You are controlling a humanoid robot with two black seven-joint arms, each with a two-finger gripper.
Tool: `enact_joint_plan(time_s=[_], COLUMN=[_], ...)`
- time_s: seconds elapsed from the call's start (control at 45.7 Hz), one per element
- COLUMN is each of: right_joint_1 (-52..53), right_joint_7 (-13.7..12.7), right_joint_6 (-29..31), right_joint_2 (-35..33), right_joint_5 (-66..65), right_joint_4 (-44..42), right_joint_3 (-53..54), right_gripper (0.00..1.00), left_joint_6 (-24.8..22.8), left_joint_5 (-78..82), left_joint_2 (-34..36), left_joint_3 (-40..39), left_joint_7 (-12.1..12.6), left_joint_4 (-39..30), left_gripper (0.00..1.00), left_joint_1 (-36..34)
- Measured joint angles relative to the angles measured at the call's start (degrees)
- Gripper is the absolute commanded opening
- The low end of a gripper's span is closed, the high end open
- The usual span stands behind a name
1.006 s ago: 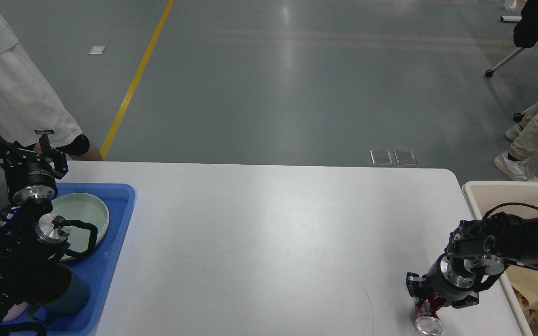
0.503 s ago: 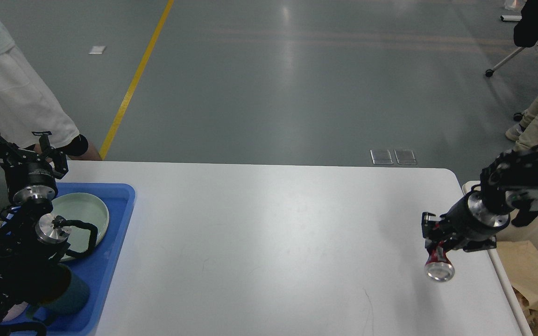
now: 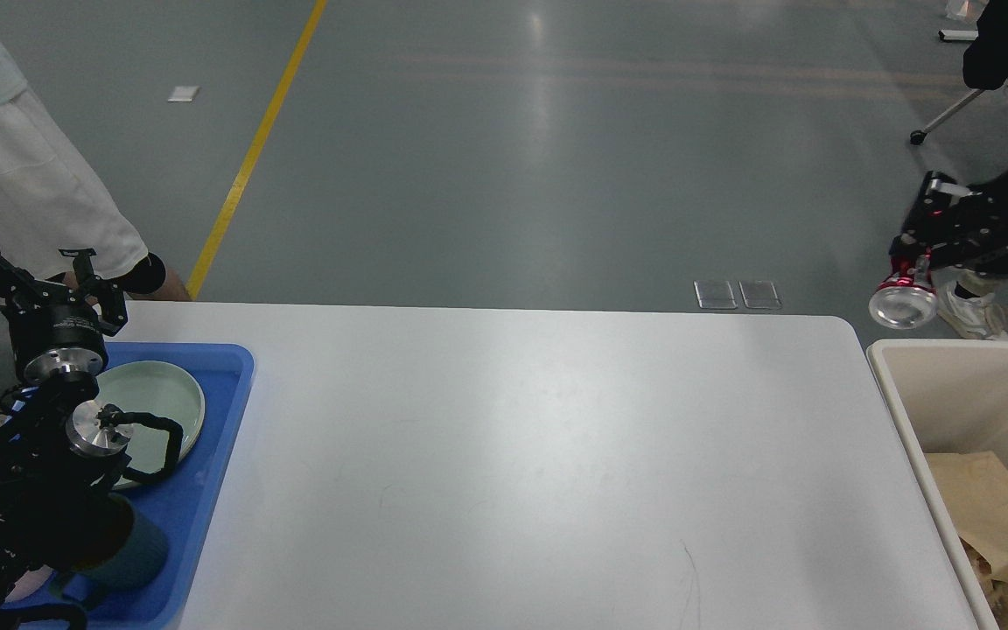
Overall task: Tidy desktop
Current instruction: 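Lift the red can and drop it into the white bin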
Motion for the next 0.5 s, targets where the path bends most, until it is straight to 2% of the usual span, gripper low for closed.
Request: enact_joint_plan(time_s=[0.131,0.24,0.262,0.306,0.394,0.415,0.503], right_joint_1=[-8.57,-18.03,-19.84,-23.98,-31.54,-33.24,-39.81], right_joint_7=[-0.01,0.17,0.18,0.26,0.36,0.38,0.50], right_joint_6=[-5.33,-12.35,-13.85,-17.55,-24.32,-25.66,-29.36], right_joint_2=[-3.44,-4.88,-4.96,-4.96,-4.51,-4.27,-2.41], right_joint_5=[-0.03,0.05,0.06,0.06,0.03,-0.01,-0.08], right_joint_4=[-5.49,-9.44,-9.96,-11.12,-14.02,-14.98,-20.52], right_joint_3=[1.04,3.05,3.49,4.71,7.25,7.83,10.37], right_gripper=[0.00,0.00,0.04,0.29,0.89,1.00,1.00], left_joint_6=[0.00,0.00,0.00,0.00,0.00,0.00,0.00], left_joint_5=[0.00,0.00,0.00,0.00,0.00,0.00,0.00], left_joint_2=[-0.01,-0.01,-0.01,-0.01,-0.01,-0.01,-0.01], left_joint_3=[0.00,0.00,0.00,0.00,0.00,0.00,0.00], left_joint_7=[0.00,0.00,0.00,0.00,0.00,0.00,0.00], left_joint_4=[0.00,-0.01,-0.01,-0.01,-0.03,-0.02,-0.02], left_gripper=[0.96,0.96,0.96,0.96,0.96,0.96,0.96], left_joint_1=[0.00,0.00,0.00,0.00,0.00,0.00,0.00])
